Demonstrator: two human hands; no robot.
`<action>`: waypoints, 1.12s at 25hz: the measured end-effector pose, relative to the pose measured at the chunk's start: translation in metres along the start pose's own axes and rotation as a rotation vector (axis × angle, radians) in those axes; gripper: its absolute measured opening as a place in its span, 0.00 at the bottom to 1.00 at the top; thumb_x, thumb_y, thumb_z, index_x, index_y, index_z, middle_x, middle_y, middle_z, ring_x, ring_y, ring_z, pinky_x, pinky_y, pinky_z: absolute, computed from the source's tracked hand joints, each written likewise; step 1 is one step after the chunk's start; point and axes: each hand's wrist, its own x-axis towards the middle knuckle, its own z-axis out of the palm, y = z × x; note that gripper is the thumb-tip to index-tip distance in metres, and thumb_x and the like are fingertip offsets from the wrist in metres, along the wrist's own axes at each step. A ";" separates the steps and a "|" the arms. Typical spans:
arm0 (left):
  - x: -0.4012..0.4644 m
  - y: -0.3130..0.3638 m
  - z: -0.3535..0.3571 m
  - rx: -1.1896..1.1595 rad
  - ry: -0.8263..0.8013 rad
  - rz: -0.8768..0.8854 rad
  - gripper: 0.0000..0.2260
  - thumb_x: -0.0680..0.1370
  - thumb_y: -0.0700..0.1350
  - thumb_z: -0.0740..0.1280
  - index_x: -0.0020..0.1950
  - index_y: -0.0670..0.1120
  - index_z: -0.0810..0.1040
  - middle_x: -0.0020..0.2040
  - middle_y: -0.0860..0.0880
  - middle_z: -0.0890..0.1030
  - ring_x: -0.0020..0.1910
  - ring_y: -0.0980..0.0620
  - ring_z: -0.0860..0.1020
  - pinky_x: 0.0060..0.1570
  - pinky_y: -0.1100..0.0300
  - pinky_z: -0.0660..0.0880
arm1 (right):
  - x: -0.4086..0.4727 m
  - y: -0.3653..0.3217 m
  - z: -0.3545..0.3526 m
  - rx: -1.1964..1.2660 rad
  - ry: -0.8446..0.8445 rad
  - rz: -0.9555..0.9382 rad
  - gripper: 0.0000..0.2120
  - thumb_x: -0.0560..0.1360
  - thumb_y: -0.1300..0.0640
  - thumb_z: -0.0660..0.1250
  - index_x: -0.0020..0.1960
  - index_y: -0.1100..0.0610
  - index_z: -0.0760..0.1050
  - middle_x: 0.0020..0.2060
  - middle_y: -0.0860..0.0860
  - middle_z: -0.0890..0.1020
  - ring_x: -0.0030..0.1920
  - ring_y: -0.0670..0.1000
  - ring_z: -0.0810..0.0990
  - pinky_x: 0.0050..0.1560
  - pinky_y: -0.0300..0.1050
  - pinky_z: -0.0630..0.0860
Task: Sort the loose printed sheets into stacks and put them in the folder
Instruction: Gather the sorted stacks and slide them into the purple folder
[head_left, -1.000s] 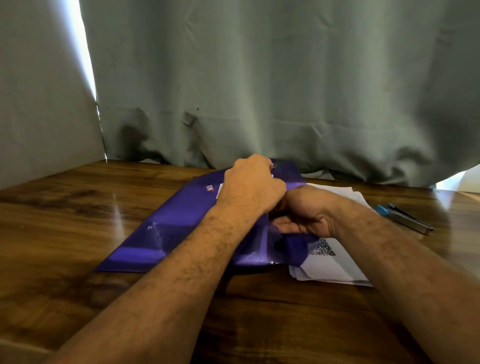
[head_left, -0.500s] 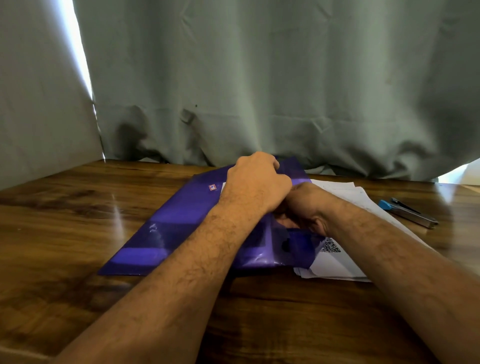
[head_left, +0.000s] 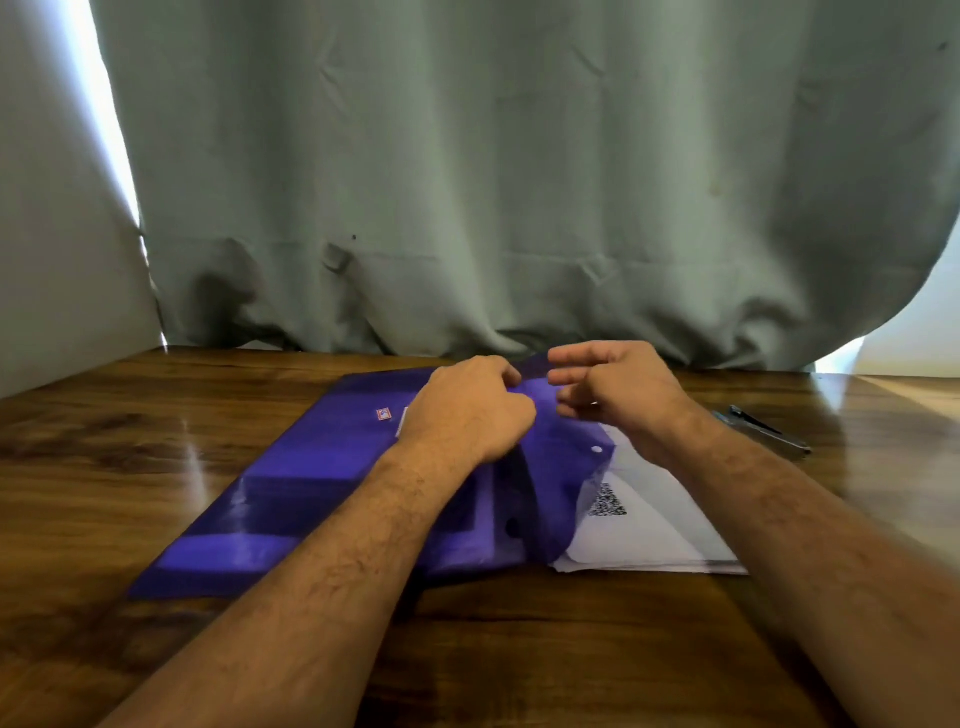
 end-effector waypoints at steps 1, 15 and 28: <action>0.001 -0.001 0.001 -0.022 -0.015 -0.015 0.22 0.72 0.45 0.62 0.65 0.56 0.79 0.64 0.54 0.80 0.65 0.48 0.76 0.59 0.55 0.73 | 0.002 0.001 -0.011 0.007 0.043 -0.016 0.19 0.72 0.77 0.59 0.56 0.62 0.79 0.45 0.59 0.82 0.41 0.55 0.78 0.40 0.44 0.82; 0.006 -0.016 0.014 0.070 -0.114 -0.122 0.19 0.78 0.45 0.62 0.69 0.53 0.75 0.67 0.51 0.78 0.67 0.47 0.74 0.58 0.57 0.68 | -0.002 0.010 -0.019 0.015 0.097 0.082 0.12 0.73 0.72 0.64 0.53 0.61 0.78 0.37 0.56 0.80 0.30 0.50 0.78 0.28 0.41 0.78; 0.003 -0.009 0.009 0.054 0.021 -0.041 0.33 0.71 0.60 0.75 0.73 0.51 0.71 0.72 0.46 0.73 0.70 0.45 0.72 0.66 0.50 0.71 | -0.011 0.023 0.009 -0.140 -0.177 -0.009 0.11 0.76 0.70 0.64 0.55 0.62 0.81 0.43 0.59 0.83 0.40 0.51 0.78 0.44 0.43 0.78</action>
